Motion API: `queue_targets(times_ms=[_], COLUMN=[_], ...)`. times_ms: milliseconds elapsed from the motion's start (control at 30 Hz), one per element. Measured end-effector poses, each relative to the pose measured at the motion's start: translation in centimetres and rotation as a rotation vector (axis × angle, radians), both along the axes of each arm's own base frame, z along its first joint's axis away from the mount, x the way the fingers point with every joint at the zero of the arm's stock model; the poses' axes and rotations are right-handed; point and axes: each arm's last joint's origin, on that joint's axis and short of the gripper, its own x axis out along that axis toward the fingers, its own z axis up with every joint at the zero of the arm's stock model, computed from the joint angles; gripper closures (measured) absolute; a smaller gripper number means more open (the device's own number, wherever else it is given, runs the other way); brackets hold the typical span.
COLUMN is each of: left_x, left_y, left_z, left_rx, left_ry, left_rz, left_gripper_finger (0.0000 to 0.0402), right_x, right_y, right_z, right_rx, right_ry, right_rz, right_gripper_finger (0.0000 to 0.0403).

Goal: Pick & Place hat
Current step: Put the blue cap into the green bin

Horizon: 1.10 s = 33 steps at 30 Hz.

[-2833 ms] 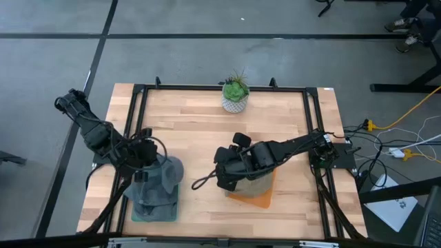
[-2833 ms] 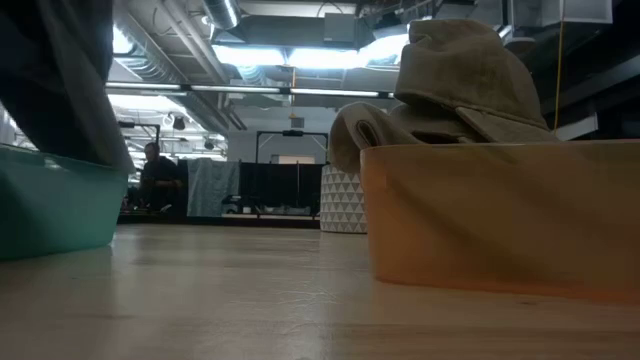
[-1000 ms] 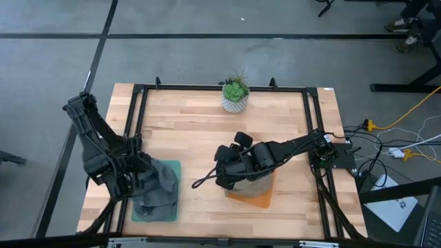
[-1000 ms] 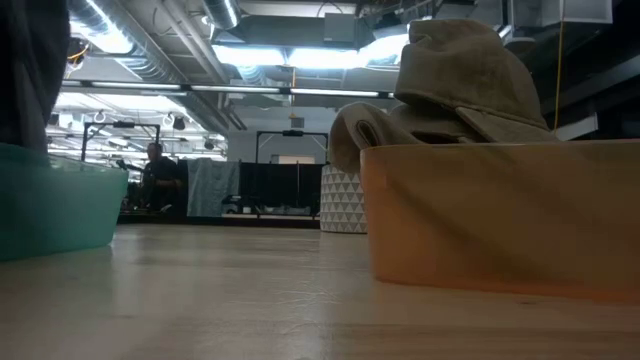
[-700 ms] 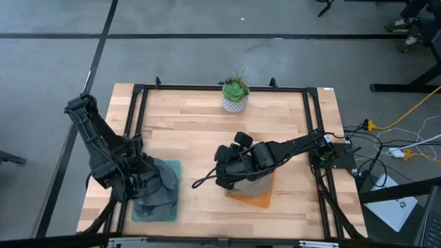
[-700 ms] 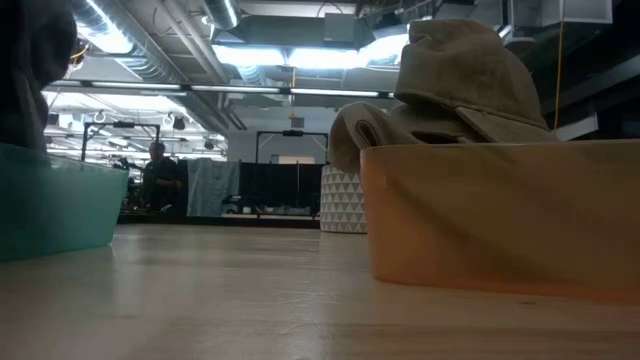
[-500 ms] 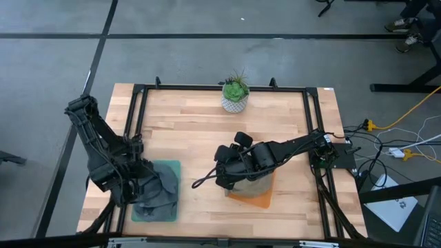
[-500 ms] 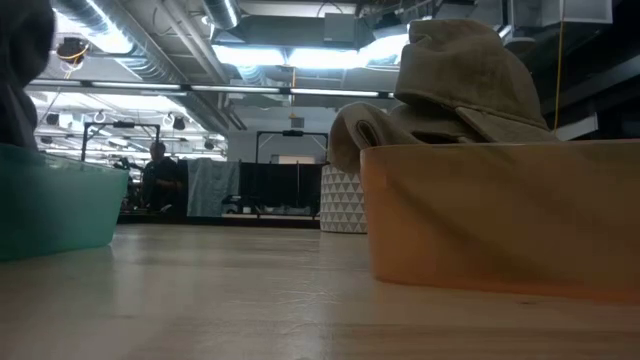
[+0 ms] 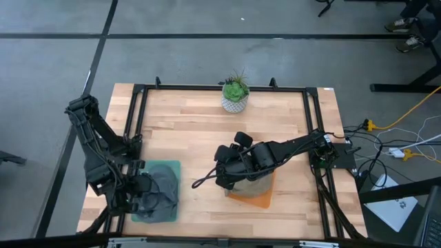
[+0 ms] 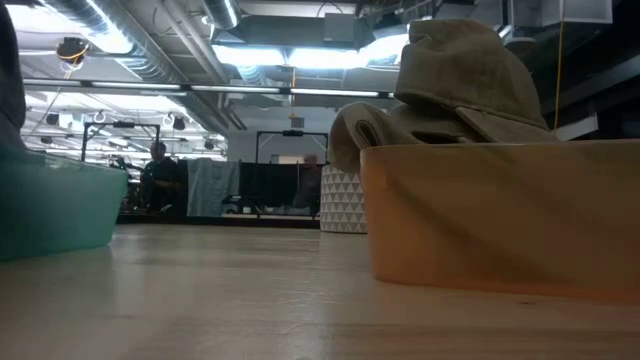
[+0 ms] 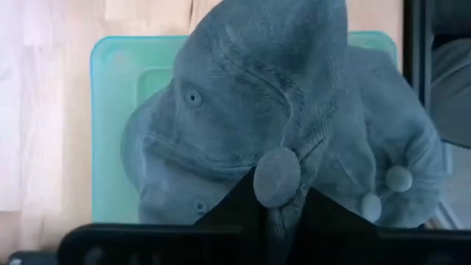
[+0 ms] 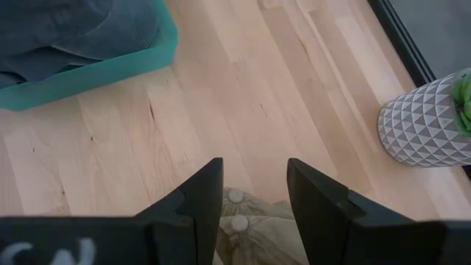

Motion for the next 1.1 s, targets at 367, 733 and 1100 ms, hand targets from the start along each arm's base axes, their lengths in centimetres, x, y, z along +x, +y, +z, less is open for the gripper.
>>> queue_targets(times_ms=[367,733,1100], left_x=[0.1,0.1,0.2], left_y=[0.1,0.0,-0.3], left_z=[0.1,0.0,1.8], left_rx=[0.030,0.010,-0.125], left_ry=[-0.044,-0.024,0.065], left_rz=[-0.007,0.010,0.023], left_gripper_finger=[0.0345,0.0268,0.0237], right_x=[0.0,0.0,0.0], right_y=[0.0,0.0,0.0], right_z=[0.0,0.0,0.0], right_rx=[-0.001,-0.003,-0.006], right_ry=[0.000,0.002,0.007], right_rz=[0.001,0.004,0.007], right_gripper_finger=[0.0251,0.0251,0.0251])
